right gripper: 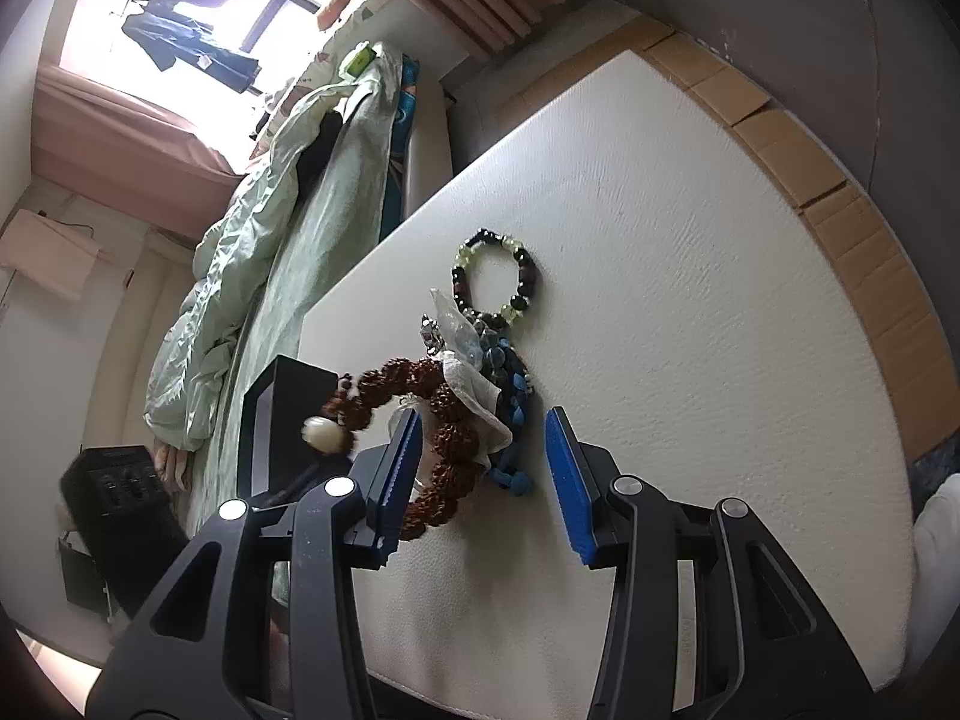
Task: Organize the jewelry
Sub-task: 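Lift the brown bead bracelet with the left tool while the right tool grasps the white cloth pouch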
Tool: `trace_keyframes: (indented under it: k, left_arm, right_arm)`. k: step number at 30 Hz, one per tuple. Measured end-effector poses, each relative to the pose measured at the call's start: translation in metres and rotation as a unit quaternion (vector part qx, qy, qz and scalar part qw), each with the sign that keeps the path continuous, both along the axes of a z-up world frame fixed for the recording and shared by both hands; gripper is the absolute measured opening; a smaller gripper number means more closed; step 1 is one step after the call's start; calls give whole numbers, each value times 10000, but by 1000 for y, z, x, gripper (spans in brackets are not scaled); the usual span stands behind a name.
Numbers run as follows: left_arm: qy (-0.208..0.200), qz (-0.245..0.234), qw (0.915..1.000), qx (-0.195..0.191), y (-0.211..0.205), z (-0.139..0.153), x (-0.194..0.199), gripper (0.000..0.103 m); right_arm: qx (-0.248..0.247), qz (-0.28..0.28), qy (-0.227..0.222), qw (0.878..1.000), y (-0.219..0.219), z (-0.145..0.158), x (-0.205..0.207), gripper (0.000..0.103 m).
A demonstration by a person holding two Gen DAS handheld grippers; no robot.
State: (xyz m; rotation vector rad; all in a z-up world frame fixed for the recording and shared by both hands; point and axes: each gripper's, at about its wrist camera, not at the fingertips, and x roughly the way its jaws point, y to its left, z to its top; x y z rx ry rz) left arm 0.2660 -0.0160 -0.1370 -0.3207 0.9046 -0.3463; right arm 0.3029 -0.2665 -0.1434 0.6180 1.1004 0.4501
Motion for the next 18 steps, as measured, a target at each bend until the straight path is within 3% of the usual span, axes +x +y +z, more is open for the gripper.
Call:
trace_keyframes:
  k: [5, 8, 16, 18]
  left_arm:
    - [-344, 193, 9992, -116, 13, 23, -9, 17]
    - [-482, 263, 9984, -125, 18, 34, -13, 17]
    - [-603, 411, 9972, -185, 36, 51, -28, 17]
    - [-640, 413, 9969, -182, 39, 56, -31, 17]
  right_arm:
    - [-57, 82, 115, 9999, 9, -4, 6, 45]
    - [-150, 59, 145, 9998, 13, -6, 10, 62]
    - [-331, 275, -2, 9991, 43, -4, 14, 62]
    - [-452, 279, -65, 9986, 51, -3, 14, 57]
